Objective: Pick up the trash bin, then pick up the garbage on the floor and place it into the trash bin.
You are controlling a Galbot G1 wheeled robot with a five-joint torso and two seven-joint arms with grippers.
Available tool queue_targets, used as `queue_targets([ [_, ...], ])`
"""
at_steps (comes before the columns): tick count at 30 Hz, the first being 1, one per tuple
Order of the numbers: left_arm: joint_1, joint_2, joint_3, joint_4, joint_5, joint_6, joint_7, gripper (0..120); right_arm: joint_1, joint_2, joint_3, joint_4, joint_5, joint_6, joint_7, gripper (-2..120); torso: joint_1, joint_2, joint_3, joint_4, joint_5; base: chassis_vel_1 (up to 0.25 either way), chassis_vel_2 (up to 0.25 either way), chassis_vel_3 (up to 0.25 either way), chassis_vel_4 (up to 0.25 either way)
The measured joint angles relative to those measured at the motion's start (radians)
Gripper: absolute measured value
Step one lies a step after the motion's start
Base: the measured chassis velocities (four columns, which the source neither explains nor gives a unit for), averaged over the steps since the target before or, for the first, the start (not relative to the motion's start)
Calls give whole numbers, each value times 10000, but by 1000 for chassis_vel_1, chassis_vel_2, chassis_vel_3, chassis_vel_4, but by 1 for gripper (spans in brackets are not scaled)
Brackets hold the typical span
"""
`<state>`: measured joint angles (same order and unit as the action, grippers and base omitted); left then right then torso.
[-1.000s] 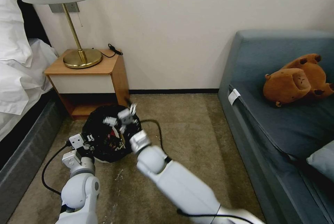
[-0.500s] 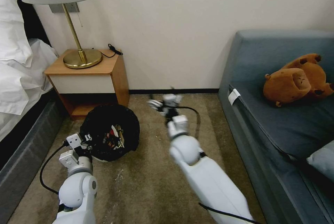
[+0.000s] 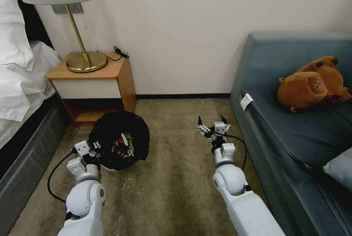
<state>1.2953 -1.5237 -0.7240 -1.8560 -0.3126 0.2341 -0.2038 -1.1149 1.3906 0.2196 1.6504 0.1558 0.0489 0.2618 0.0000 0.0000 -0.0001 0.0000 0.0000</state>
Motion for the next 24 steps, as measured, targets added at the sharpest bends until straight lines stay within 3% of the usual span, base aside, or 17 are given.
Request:
queue_targets([
  [5,-106,-15,-1,5,-168,-6,-113,4,-92,63,84,-118,-83,195,15,100,0,0,0,0,0,0,0,0,0],
  [7,-293,-43,-12,74,-582,21,-700,4,-140,50,81,-192,-154,375,40,99,0,0,0,0,0,0,0,0,0],
  [8,-293,-43,-12,74,-582,21,-700,4,-140,50,81,-192,-154,375,40,99,0,0,0,0,0,0,0,0,0],
  [10,-605,-42,-17,141,-1701,343,-2025,4,-180,42,87,-221,-188,511,48,99,0,0,0,1,0,0,0,0,0],
  [11,-605,-42,-17,141,-1701,343,-2025,4,-180,42,87,-221,-188,511,48,99,0,0,0,1,0,0,0,0,0],
  [13,-946,-4,-146,297,-2672,443,-3079,4,-250,54,117,-246,-199,649,49,99,0,0,1,0,-3,0,0,0,0],
  [14,-946,-4,-146,297,-2672,443,-3079,4,-250,54,117,-246,-199,649,49,99,0,0,1,0,-3,0,0,0,0],
  [16,-1196,161,-339,470,-3784,348,-3625,4,-412,43,74,-266,-213,778,42,99,0,0,0,0,1,0,0,0,0],
  [17,-1196,161,-339,470,-3784,348,-3625,4,-412,43,74,-266,-213,778,42,99,0,0,0,0,1,0,0,0,0],
  [19,-1318,342,-421,697,-4741,133,-3679,4,-548,48,50,-365,-285,925,29,99,0,0,0,0,-1,0,0,0,0],
  [24,-1439,401,-602,1230,-5179,-283,-3436,4,-685,57,49,-424,-344,1044,16,99,0,0,0,0,-1,0,0,0,0],
])
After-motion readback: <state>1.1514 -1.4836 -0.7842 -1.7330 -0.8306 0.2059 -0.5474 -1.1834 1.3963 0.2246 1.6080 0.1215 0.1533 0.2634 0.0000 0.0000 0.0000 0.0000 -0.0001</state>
